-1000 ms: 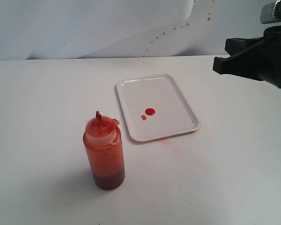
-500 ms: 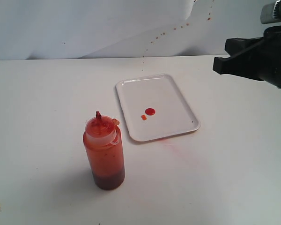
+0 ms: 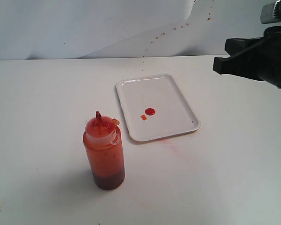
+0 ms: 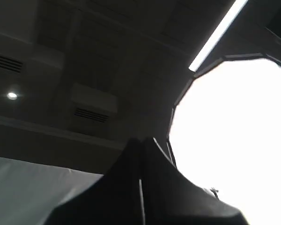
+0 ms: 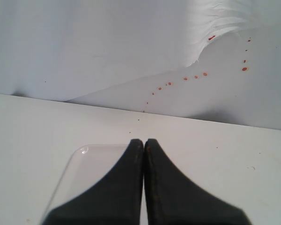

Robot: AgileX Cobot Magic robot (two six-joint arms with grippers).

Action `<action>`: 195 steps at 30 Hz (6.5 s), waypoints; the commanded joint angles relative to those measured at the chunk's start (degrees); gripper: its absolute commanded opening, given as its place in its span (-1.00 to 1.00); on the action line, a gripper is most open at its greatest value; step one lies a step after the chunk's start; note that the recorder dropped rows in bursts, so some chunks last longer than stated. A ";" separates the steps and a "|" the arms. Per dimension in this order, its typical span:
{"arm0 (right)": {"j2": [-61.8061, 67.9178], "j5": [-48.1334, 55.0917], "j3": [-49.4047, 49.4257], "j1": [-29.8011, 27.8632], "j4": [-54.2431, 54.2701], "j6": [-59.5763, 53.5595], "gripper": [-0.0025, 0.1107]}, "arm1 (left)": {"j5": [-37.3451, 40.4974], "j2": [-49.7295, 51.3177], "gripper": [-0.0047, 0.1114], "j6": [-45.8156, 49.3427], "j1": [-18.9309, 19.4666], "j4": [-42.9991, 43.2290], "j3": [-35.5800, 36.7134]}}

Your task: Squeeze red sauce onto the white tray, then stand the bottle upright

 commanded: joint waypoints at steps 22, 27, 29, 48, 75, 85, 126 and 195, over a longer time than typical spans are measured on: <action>-0.38 -0.22 0.17 -0.41 0.06 0.14 -0.96 | 0.59 -0.22 -0.92 0.16 -0.35 -17.14 0.94; -0.38 -0.22 0.17 -0.41 0.06 0.14 -0.96 | 1.95 -0.22 -0.92 0.04 -0.35 -19.42 0.94; -0.38 -0.22 0.17 -0.41 0.06 0.14 -0.96 | 1.95 -0.22 -0.92 0.04 -0.35 -18.88 0.94; -0.38 -0.22 0.17 -0.41 0.06 0.14 -0.96 | 20.37 -0.22 -0.92 0.27 -0.35 -18.87 0.94; -0.38 -0.22 0.17 -0.41 0.06 0.14 -0.96 | 78.22 -0.22 -0.92 0.32 -0.35 -2.60 0.94; -0.38 -0.22 0.17 -0.41 0.06 0.14 -0.96 | 86.43 -0.22 -0.92 0.32 -0.35 -2.21 0.94; -0.38 -0.22 0.17 -0.41 0.06 0.14 -0.96 | 88.12 -0.22 -0.92 0.44 -0.43 9.95 0.94; -0.38 -0.22 0.17 -0.41 0.06 0.14 -0.96 | 87.02 -0.22 -0.92 43.29 -11.50 -20.16 0.94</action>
